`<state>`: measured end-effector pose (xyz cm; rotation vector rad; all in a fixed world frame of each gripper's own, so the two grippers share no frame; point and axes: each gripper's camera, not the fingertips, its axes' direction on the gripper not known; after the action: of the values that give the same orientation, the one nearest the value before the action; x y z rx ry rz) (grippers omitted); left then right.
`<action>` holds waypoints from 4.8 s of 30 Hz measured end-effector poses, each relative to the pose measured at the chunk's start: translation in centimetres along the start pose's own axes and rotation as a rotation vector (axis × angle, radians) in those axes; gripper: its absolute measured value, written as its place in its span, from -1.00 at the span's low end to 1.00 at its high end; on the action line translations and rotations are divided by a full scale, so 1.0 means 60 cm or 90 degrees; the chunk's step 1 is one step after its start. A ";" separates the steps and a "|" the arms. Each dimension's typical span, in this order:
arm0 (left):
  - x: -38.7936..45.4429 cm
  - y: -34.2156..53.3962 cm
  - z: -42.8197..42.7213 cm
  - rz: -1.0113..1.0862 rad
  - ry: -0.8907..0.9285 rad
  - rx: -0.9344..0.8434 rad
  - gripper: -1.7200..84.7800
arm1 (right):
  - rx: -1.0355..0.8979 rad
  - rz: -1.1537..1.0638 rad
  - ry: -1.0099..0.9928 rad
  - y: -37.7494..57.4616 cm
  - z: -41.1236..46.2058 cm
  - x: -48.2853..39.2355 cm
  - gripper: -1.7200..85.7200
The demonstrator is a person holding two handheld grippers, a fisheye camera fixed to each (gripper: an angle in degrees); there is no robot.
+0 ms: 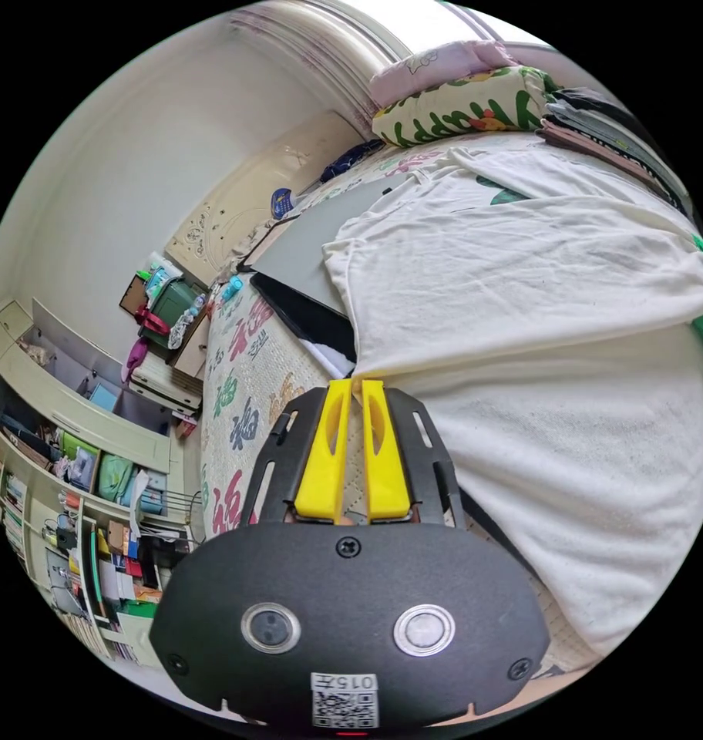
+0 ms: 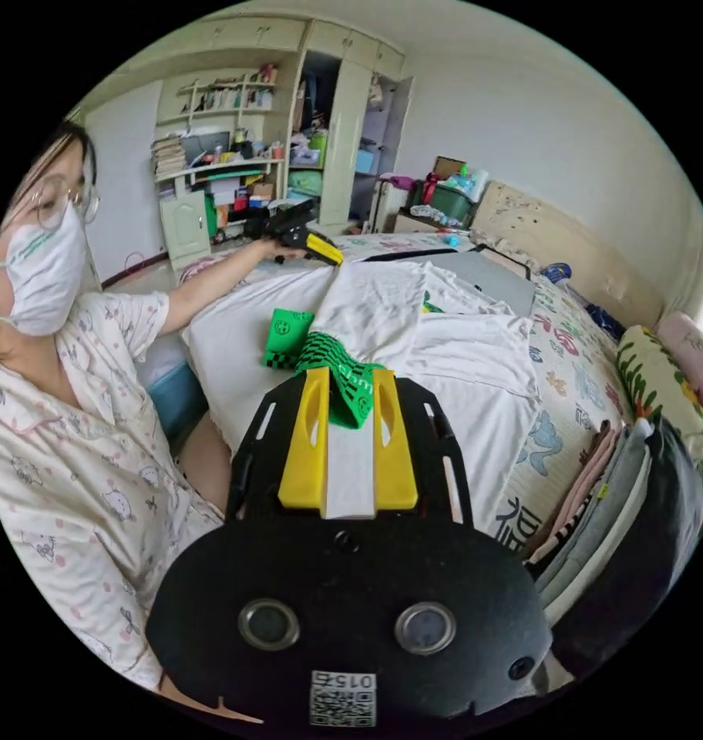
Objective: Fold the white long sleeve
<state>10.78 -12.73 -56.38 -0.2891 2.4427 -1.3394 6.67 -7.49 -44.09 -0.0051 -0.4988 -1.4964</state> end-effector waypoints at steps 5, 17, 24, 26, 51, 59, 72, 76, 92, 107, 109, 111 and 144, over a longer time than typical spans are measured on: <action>-0.008 0.026 0.021 0.007 -0.006 0.002 -0.93 | -0.062 0.147 -0.087 -0.027 0.046 0.097 -0.70; -0.036 0.110 0.093 0.007 0.000 0.004 -0.94 | -0.141 0.133 -0.104 -0.083 0.060 0.129 -0.91; -0.085 0.199 0.118 -0.003 0.069 0.008 -0.93 | -0.139 0.088 -0.078 -0.095 0.028 0.150 -0.82; -0.130 0.248 0.109 -0.048 0.101 0.038 -0.92 | -0.099 0.087 -0.036 -0.110 0.000 0.172 -0.80; -0.246 -0.080 0.630 -0.369 0.282 -0.083 -0.74 | -0.162 0.270 0.117 -0.452 0.348 0.595 -0.67; -0.142 -0.112 0.519 -0.281 0.164 -0.038 -0.92 | -0.122 0.224 0.106 -0.415 0.284 0.555 -0.88; 0.244 0.472 -0.209 -0.111 0.175 0.351 -0.94 | 0.114 -0.009 -0.065 0.037 -0.242 0.210 -0.90; 0.452 0.656 -0.227 -0.134 0.154 0.323 -0.94 | 0.090 -0.017 -0.038 0.188 -0.256 0.127 -0.93; 0.642 0.852 -0.254 -0.148 0.242 0.357 -0.94 | 0.110 0.056 -0.101 0.309 -0.330 0.193 -0.83; 0.293 0.747 0.149 -0.590 0.320 0.154 -0.62 | 0.005 0.421 -0.024 0.048 -0.123 0.498 -0.60; 0.292 0.719 0.213 -0.585 0.288 0.078 -0.61 | -0.022 0.454 -0.051 0.029 -0.083 0.531 -0.60; 0.300 0.705 0.264 -0.568 0.288 0.039 -0.62 | -0.040 0.479 -0.088 0.017 -0.050 0.555 -0.62; 0.210 0.813 0.520 -0.527 0.410 0.145 -0.77 | 0.000 0.105 0.389 -0.204 0.120 0.232 -0.77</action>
<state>10.50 -15.05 -115.61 -1.0282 2.7326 -2.3311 -7.28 -19.60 -36.81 0.3910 -0.0023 -1.2541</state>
